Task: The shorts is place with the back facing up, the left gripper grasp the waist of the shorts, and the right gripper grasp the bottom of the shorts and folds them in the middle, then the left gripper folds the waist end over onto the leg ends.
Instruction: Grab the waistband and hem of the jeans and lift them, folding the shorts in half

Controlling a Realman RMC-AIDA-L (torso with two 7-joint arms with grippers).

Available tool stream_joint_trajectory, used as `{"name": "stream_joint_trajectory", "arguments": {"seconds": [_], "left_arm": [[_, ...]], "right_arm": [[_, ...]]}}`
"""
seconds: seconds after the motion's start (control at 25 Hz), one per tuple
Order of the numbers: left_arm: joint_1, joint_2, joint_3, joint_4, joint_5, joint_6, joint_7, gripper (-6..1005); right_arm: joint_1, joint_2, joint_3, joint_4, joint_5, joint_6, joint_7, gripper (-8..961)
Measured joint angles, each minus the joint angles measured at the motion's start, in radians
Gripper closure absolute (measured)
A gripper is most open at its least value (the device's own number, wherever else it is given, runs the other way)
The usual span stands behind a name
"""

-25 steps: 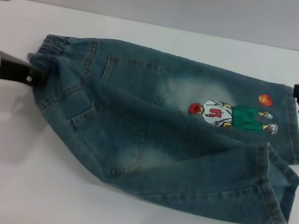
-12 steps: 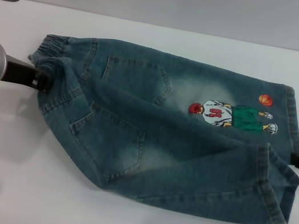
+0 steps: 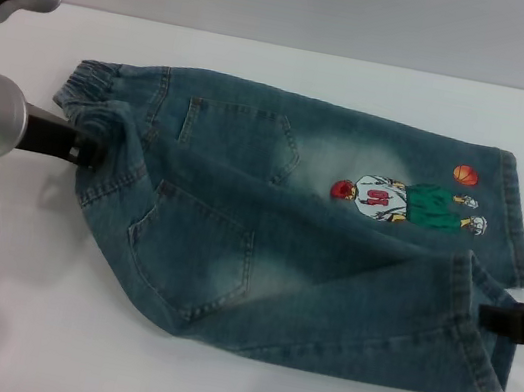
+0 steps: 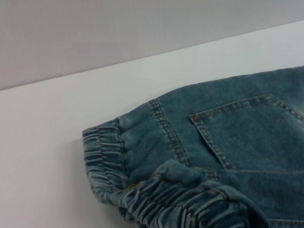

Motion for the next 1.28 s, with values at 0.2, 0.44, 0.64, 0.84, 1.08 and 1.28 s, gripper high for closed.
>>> {"name": "stream_joint_trajectory", "arguments": {"seconds": [0.2,0.44,0.64,0.84,1.08,1.28], "left_arm": [[-0.001,0.001,0.009,0.000,0.000,0.000,0.002,783],[-0.001,0.001,0.010,0.000,0.000,0.000,0.007,783],[-0.001,0.002,0.012,-0.001,-0.002,-0.002,0.011,782],[-0.002,0.003,0.012,-0.002,-0.003,-0.002,0.012,782],[-0.002,0.003,0.012,-0.001,-0.002,-0.002,0.012,782],[-0.003,0.003,0.020,0.000,0.000,-0.002,0.012,782]], "right_arm": [[0.003,0.000,-0.009,0.005,0.038,0.000,0.001,594],[0.011,-0.003,-0.031,0.017,0.039,0.003,0.018,595],[0.013,-0.004,-0.033,0.024,0.029,0.002,0.023,595],[0.023,-0.006,-0.034,0.038,0.014,-0.001,0.025,594],[0.028,-0.007,-0.027,0.072,-0.002,-0.023,0.027,595],[0.036,-0.008,-0.019,0.083,-0.010,-0.028,0.028,595]]}}
